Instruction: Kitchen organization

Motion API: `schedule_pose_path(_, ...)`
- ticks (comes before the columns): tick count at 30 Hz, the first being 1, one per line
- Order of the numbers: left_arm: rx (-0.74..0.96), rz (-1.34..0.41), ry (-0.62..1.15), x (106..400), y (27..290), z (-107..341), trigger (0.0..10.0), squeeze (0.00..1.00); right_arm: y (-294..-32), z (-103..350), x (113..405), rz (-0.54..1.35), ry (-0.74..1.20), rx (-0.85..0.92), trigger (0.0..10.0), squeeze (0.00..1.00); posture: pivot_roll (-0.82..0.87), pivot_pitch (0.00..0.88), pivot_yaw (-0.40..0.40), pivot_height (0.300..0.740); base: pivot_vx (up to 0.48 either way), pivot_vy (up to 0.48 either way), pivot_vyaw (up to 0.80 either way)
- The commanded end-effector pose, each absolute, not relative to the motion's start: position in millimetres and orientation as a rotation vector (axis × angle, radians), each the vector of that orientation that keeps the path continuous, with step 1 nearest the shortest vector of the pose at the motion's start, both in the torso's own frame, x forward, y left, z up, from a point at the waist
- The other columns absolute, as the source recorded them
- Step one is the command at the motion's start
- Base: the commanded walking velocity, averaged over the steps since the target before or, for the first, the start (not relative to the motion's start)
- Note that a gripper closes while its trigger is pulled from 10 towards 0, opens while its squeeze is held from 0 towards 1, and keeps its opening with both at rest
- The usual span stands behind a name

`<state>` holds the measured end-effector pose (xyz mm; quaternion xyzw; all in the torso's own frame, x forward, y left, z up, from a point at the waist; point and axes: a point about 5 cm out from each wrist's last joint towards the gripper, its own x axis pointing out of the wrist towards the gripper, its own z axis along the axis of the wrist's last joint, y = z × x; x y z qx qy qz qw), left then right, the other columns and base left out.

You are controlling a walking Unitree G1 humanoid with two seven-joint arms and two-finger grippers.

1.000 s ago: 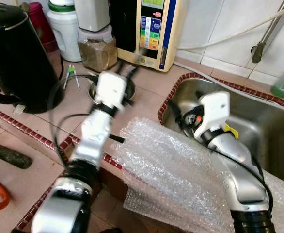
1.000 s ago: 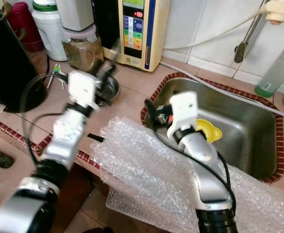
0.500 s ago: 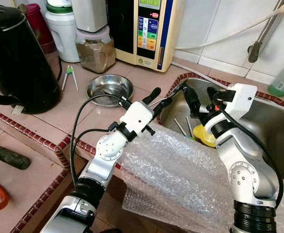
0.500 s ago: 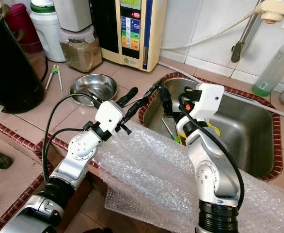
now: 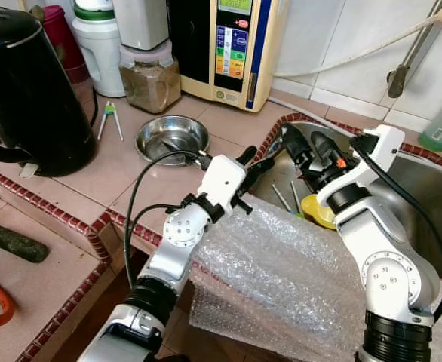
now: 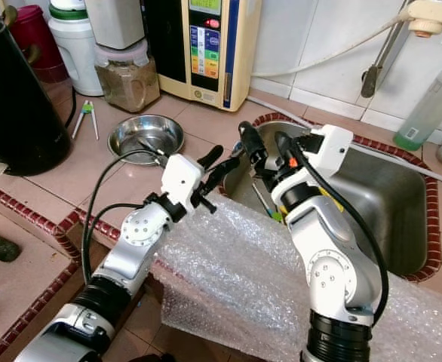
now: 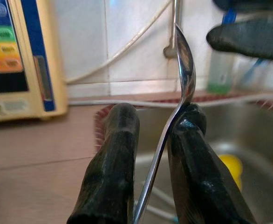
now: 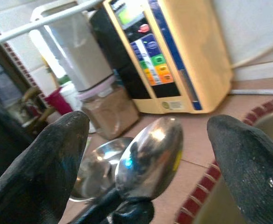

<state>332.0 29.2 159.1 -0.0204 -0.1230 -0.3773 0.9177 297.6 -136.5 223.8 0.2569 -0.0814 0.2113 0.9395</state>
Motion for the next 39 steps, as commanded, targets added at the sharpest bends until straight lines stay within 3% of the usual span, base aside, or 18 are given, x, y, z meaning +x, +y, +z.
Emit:
schedule_pose_path(1,-0.141,-0.847,-0.233,328.7,20.7,166.7,0.0,0.00,-132.4,230.6,292.1,0.489,-0.194,0.526,10.0,0.00,-0.03,0.090,-0.011,0.740,0.000,0.000,0.00)
schedule_pose_path(7,-0.285,-0.869,-0.243,332.2,22.2,185.5,0.0,0.00,-135.8,228.2,291.2,0.511,-0.185,0.515,10.0,0.00,-0.03,0.088,-0.009,0.740,0.000,0.000,0.00)
schedule_pose_path(13,-0.589,-0.917,-0.163,335.5,30.5,198.9,0.0,0.00,-145.7,227.9,293.7,0.490,-0.190,0.520,10.0,0.00,-0.02,0.087,-0.009,0.740,0.000,0.000,0.00)
schedule_pose_path(15,-0.589,-0.917,-0.163,335.5,30.5,198.9,0.0,0.00,-145.7,227.9,293.7,0.490,-0.190,0.520,10.0,0.00,-0.02,0.087,-0.009,0.740,0.000,0.000,0.00)
schedule_pose_path(18,-0.805,-1.012,-0.084,330.2,32.0,207.8,0.0,0.00,-145.3,235.0,292.5,0.536,-0.209,0.656,10.0,0.00,-0.02,0.084,-0.008,0.740,0.000,0.000,0.00)
schedule_pose_path(24,-0.883,-1.083,-0.033,324.5,31.0,209.6,0.0,0.00,-148.3,238.4,292.5,0.556,-0.227,0.721,10.0,0.00,-0.02,0.082,-0.005,0.740,0.000,0.000,0.00)
schedule_pose_path(26,-0.928,-1.202,0.051,312.7,28.1,209.0,0.0,0.00,-152.4,236.8,295.0,0.577,-0.214,0.725,10.0,0.00,-0.02,0.081,-0.004,0.740,0.000,0.000,0.00)
schedule_pose_path(35,-0.917,-1.303,0.153,298.0,24.7,202.8,0.0,0.00,-154.6,237.0,299.8,0.590,-0.210,0.741,10.0,0.00,-0.02,0.084,-0.005,0.740,0.000,0.000,0.00)
schedule_pose_path(36,-0.908,-1.309,0.181,295.3,24.0,199.8,0.0,0.00,-154.1,237.5,301.1,0.598,-0.211,0.750,9.5,0.00,-0.02,0.087,-0.005,0.740,0.000,0.000,0.00)
schedule_pose_path(38,-0.908,-1.309,0.181,295.3,24.0,199.8,0.0,0.00,-154.1,237.5,301.1,0.598,-0.211,0.750,9.5,0.00,-0.02,0.087,-0.005,0.740,0.000,0.000,0.00)
schedule_pose_path(39,-0.909,-1.316,0.205,293.0,23.9,198.5,0.0,0.00,-153.4,238.1,301.4,0.608,-0.215,0.763,0.0,0.00,-0.01,0.087,-0.006,0.740,0.000,0.000,0.00)
